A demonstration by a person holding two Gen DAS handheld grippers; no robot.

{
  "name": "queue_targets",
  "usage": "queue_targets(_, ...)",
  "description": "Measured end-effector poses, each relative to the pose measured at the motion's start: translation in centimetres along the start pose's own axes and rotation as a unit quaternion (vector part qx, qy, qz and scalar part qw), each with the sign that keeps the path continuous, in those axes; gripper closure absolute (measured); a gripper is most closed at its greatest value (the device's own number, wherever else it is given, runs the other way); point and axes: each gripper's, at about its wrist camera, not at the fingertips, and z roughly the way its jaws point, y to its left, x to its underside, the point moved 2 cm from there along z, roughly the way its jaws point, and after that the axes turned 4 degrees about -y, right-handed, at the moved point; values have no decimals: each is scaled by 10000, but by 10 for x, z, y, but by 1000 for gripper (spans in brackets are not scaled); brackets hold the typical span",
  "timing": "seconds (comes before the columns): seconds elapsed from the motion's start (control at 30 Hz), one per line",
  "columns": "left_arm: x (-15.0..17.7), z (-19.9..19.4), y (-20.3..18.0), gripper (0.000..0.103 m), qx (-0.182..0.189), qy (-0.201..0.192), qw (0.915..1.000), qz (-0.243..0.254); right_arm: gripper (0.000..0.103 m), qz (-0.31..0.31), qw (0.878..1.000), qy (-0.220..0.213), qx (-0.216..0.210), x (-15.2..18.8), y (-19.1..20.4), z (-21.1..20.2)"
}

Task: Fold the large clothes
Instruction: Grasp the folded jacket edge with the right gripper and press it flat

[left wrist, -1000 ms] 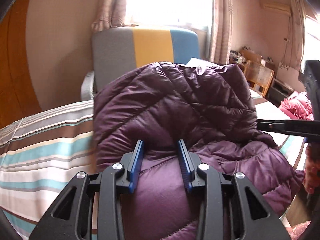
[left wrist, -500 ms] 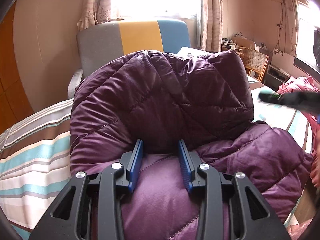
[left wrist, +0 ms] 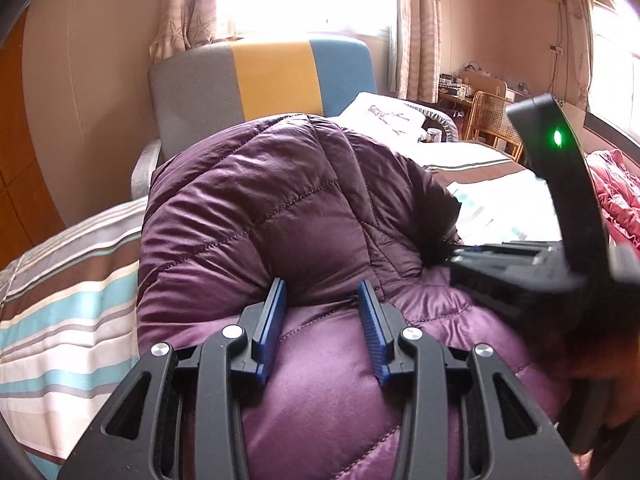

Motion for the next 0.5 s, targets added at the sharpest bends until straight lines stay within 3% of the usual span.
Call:
queue_targets(0.07,-8,-7,10,62,310,109,9985,-441,99,-111,9999,-96,43,3,2,-4)
queue_targets(0.13,-20,-14,24,50,420,133,9952,-873,99,13,9999,-100,-69,3,-3,-6)
queue_targets(0.23,-40,-13,39,45,3,11,9958,-919,99,2,9999,-71,-81,2,-2,-6)
queue_targets(0.33,-54,7,46,45,-272,194,9969,-709,99,-78,9999,-50,-63,0,1,-5)
queue_targets(0.5,-63,61,58,40,-755,892,9913,-604,99,-183,9998,-27,-36,0,2,-2)
